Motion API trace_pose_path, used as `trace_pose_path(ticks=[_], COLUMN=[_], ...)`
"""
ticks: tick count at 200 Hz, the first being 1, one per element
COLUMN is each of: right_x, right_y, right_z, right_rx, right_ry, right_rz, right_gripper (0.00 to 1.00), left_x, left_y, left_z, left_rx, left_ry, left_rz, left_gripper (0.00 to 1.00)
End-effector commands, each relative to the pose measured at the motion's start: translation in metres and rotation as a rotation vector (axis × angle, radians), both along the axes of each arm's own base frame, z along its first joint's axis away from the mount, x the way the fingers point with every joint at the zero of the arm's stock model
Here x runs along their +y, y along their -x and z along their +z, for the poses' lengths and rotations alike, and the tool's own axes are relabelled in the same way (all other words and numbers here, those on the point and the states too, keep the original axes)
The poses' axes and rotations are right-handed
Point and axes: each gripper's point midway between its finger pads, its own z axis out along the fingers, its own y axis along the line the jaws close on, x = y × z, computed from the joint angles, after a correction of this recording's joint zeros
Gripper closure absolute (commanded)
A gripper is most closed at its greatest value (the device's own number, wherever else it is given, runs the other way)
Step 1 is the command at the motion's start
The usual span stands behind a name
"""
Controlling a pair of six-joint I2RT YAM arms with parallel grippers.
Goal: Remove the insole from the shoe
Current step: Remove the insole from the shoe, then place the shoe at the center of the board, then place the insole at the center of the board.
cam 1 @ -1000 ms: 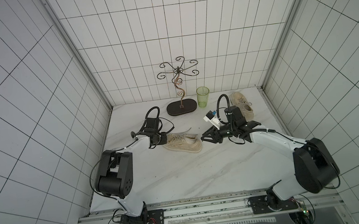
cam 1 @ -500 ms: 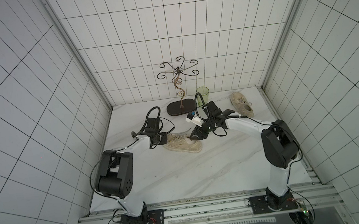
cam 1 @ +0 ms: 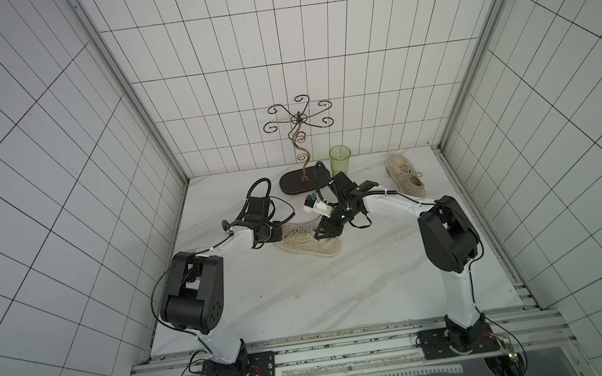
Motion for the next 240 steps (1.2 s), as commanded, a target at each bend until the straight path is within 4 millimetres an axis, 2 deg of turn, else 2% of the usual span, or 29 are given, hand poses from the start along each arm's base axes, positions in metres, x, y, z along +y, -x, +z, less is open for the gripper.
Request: trace_pose_path(ticks=[1, 15, 25, 41, 51, 69, 85, 98, 105, 106, 124, 141, 157, 190, 212, 240], right_x=[0.007, 0.004, 0.003, 0.003, 0.003, 0.005, -0.001, -0.016, -0.025, -0.027, -0.053, -0.075, -0.094, -0.119, -0.131, -0.147], right_y=[0.013, 0.019, 0.021, 0.022, 0.022, 0.028, 0.038, 0.044, 0.048, 0.048, 0.063, 0.079, 0.087, 0.086, 0.086, 0.071], right_z=[0.001, -0.007, -0.009, -0.006, 0.006, 0.045, 0.102, 0.144, 0.16, 0.168, 0.21, 0.238, 0.247, 0.235, 0.235, 0.225], right_rx=[0.038, 0.068, 0.077, 0.078, 0.062, 0.044, 0.035, 0.015, 0.009, -0.011, -0.081, -0.12, -0.133, -0.155, -0.172, -0.142], right_ry=[0.021, 0.04, 0.044, 0.04, 0.015, -0.104, -0.316, -0.486, -0.548, -0.573, -0.727, -0.83, -0.869, -0.84, -0.842, -0.793], right_rz=[0.079, 0.093, 0.097, 0.09, 0.087, 0.103, 0.127, 0.113, 0.103, 0.104, 0.087, 0.057, 0.012, -0.12, -0.179, -0.326], right_gripper=[0.76, 0.82, 1.0, 1.0, 1.0, 1.0, 1.0, 1.0, 1.0, 1.0, 1.0, 1.0, 1.0, 1.0, 1.0, 1.0], left_x=[-0.008, -0.008, -0.007, -0.007, -0.006, -0.003, 0.003, 0.01, 0.013, 0.014, 0.021, 0.025, 0.026, 0.03, 0.032, 0.04], left_y=[-0.012, -0.013, -0.014, -0.016, -0.017, -0.018, -0.02, -0.022, -0.023, -0.023, -0.026, -0.029, -0.033, -0.043, -0.05, -0.062], left_z=[0.017, 0.019, 0.02, 0.02, 0.019, 0.015, 0.011, 0.005, 0.002, 0.002, -0.004, -0.005, -0.003, 0.008, 0.016, 0.029], left_rx=[-0.057, -0.062, -0.066, -0.067, -0.066, -0.061, -0.051, -0.036, -0.03, -0.029, -0.012, -0.007, -0.011, -0.027, -0.04, -0.048], left_ry=[0.01, 0.006, 0.003, 0.001, -0.005, -0.021, -0.027, -0.03, -0.034, -0.035, -0.053, -0.074, -0.089, -0.129, -0.143, -0.193], left_rz=[-0.027, -0.026, -0.024, -0.023, -0.022, -0.016, -0.003, 0.011, 0.017, 0.018, 0.028, 0.028, 0.023, 0.002, -0.007, -0.04], left_gripper=[1.0, 1.0, 1.0, 1.0, 1.0, 1.0, 1.0, 1.0, 1.0, 1.0, 1.0, 1.0, 1.0, 1.0, 1.0, 1.0])
